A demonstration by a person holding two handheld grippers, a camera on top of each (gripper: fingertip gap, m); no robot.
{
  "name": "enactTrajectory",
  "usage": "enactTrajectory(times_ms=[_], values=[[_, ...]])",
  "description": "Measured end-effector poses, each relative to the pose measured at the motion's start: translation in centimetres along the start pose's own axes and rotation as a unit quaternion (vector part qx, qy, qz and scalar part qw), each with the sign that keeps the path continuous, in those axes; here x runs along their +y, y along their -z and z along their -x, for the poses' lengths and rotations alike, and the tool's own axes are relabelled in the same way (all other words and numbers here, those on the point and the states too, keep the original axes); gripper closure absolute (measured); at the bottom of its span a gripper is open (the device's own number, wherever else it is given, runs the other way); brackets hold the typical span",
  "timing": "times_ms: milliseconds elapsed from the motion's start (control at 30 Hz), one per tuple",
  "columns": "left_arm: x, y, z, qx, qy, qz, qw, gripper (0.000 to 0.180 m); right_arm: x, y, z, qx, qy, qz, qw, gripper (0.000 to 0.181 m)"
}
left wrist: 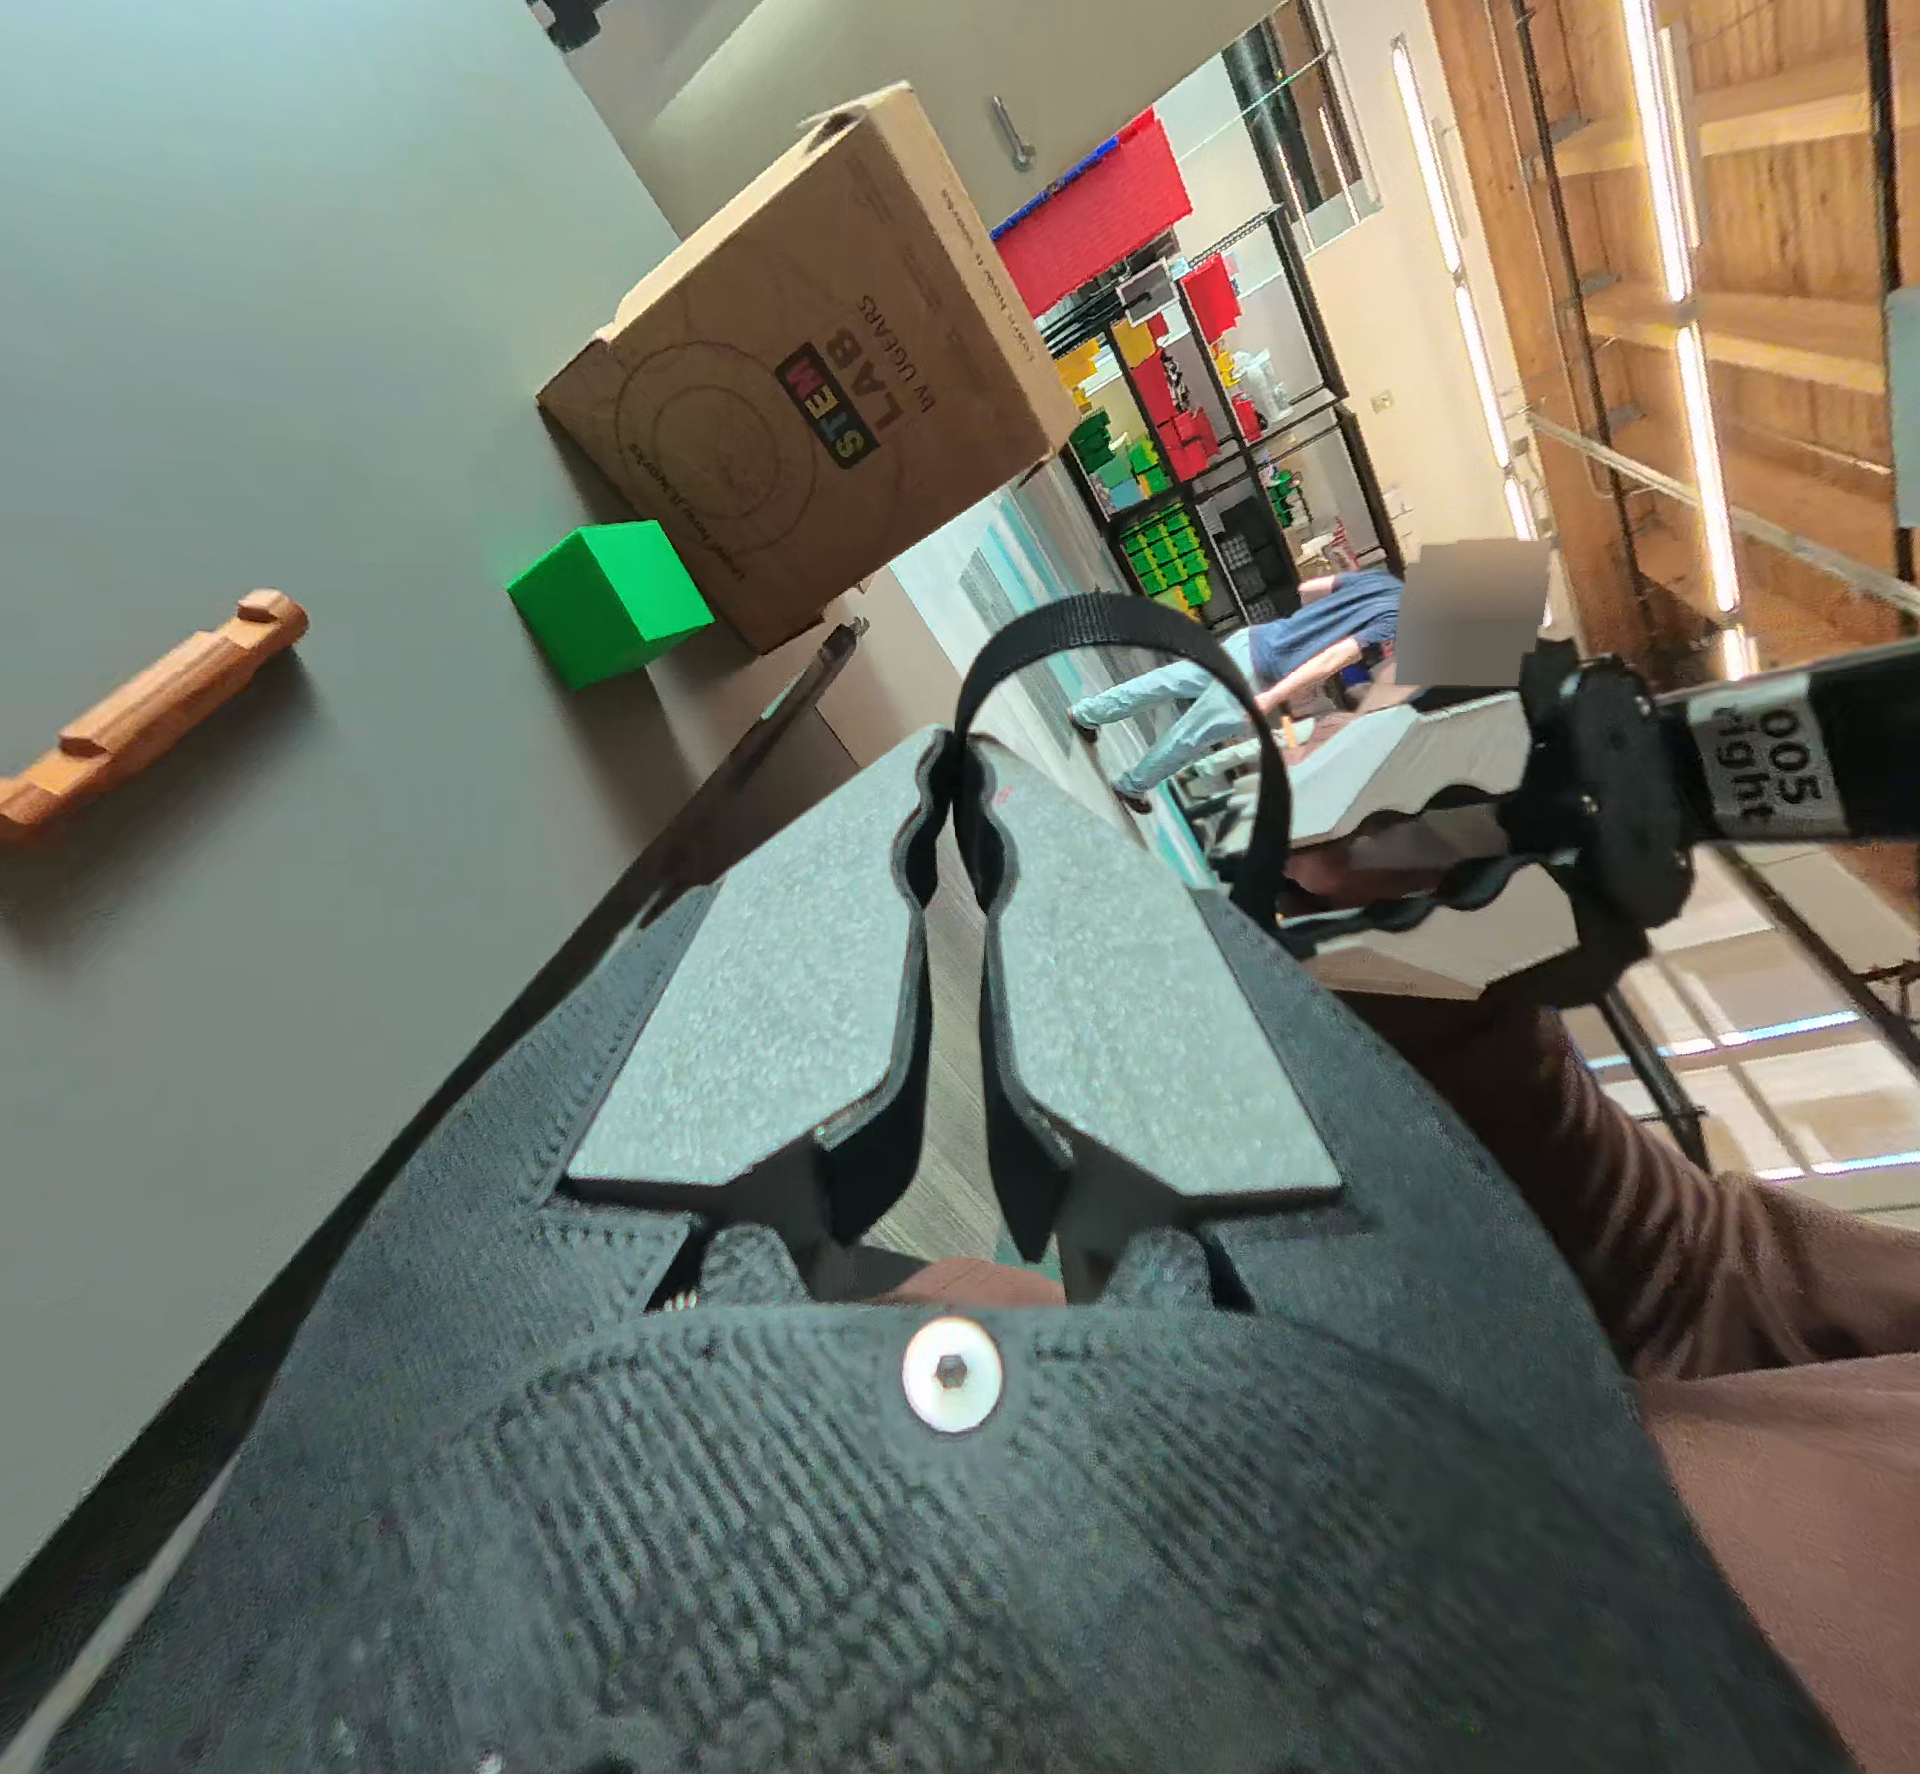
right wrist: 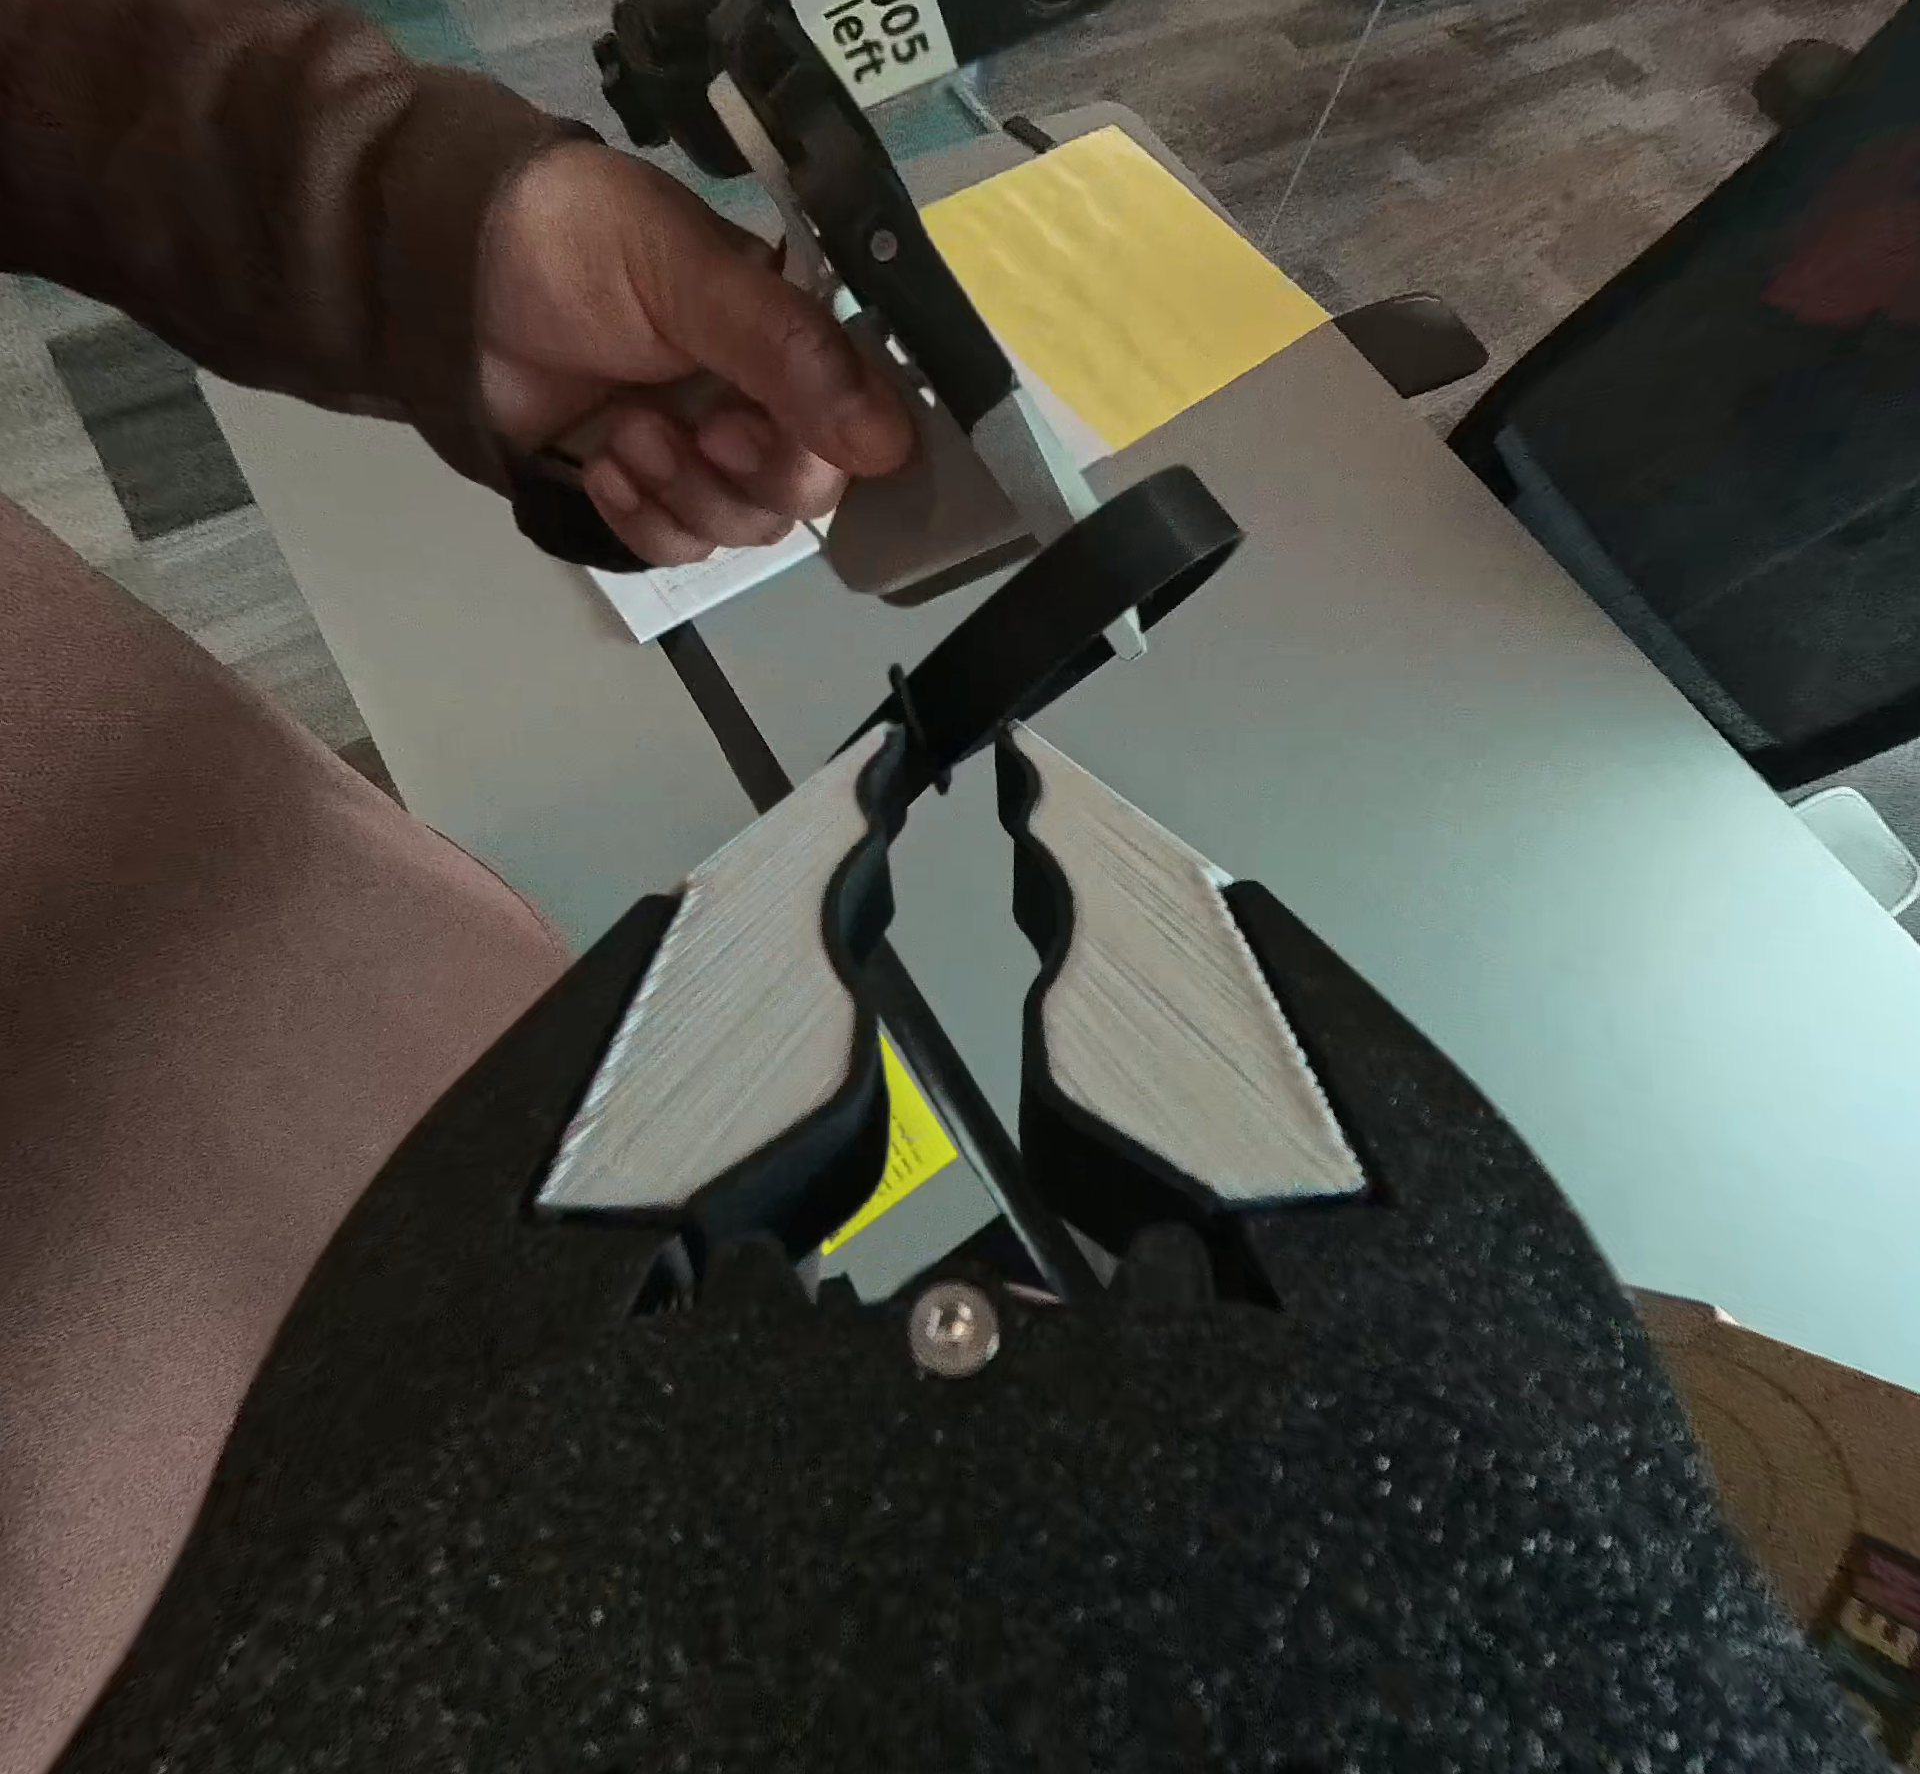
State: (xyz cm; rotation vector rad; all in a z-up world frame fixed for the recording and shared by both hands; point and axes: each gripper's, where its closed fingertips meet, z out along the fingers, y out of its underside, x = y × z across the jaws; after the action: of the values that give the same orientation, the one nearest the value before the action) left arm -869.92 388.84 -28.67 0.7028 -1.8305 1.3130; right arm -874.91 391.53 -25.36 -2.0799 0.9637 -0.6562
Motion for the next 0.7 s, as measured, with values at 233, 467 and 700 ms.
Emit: enactTrajectory(times_ms=[233,467,700], values=[[1.7,-0.1,1.3,-0.014,0.024,0.012,1.0,0.18,0.2,0.3,0.3,0.003,-0.013,-0.01,1.0,0.177],[5.6,-0.2,2.5,-0.036,0.034,0.055,0.997,0.177,2.0,0.6,1.0,-0.059,-0.145,-0.068,0.985,0.181],[7.8,1.0,4.2,-0.06,-0.047,0.153,0.985,0.124,4.1,2.0,2.3,-0.111,-0.211,-0.095,0.966,0.18]])
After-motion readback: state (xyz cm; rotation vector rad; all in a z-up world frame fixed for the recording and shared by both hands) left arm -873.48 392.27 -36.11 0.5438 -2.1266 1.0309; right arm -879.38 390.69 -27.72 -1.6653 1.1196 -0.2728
